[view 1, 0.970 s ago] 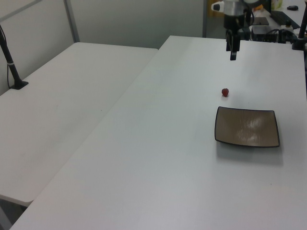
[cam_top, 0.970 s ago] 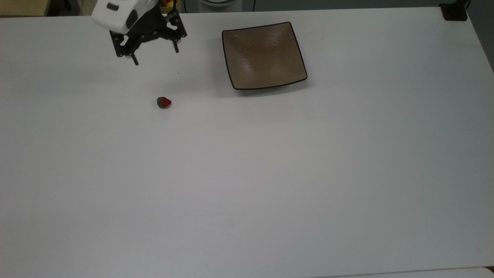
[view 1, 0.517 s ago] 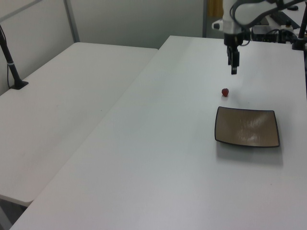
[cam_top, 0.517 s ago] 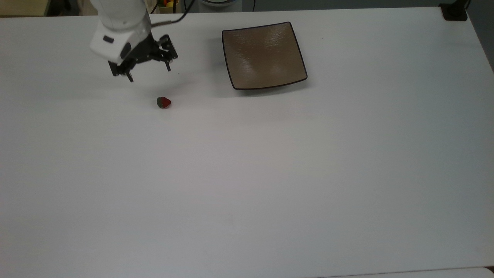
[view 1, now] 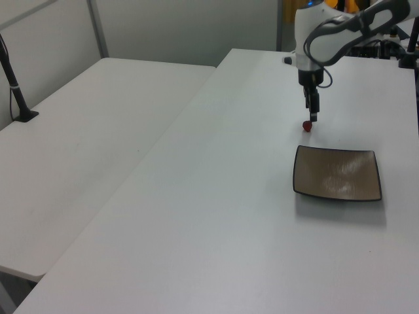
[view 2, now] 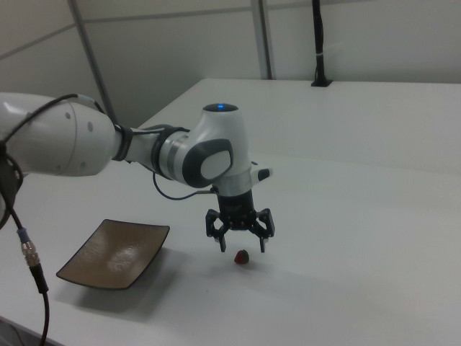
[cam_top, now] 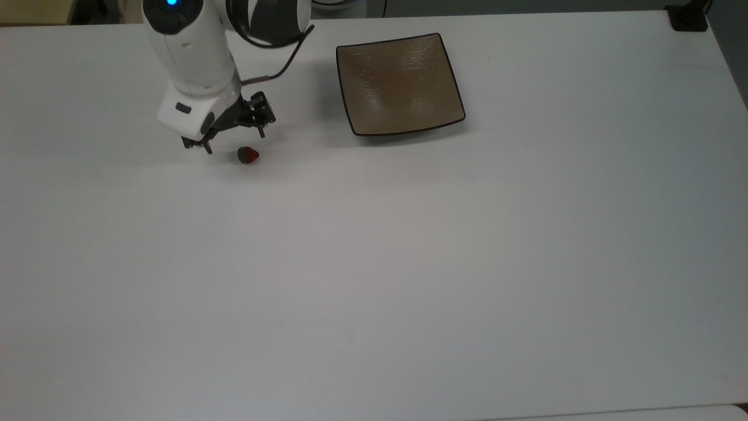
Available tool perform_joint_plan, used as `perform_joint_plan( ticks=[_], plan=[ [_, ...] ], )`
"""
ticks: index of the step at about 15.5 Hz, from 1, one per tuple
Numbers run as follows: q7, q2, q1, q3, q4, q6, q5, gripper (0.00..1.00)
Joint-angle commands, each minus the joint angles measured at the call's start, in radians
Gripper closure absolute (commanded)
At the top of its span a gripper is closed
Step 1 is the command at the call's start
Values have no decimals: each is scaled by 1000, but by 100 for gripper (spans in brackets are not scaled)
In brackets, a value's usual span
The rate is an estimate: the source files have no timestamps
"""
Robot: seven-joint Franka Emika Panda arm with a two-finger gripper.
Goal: Strawberries on a ceramic plate
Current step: 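Lower the gripper onto the strawberry and close it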
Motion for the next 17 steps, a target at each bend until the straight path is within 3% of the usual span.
perform_joint_plan(
  ticks=[1,6,7,8,9,11,15,17],
  plan=[
    [-12,43,13,-3,-10,64,-8,0],
    [-16,69,13,0,-10,91,-7,4],
    [-16,69,13,2,-9,86,-5,11],
    [-16,68,13,2,-9,82,-5,23],
    [-16,66,13,2,-9,79,-5,41],
    [-14,63,15,3,-9,77,-2,61],
    [-14,51,13,3,1,27,5,84],
    [-14,17,15,6,2,-16,7,87]
  ],
)
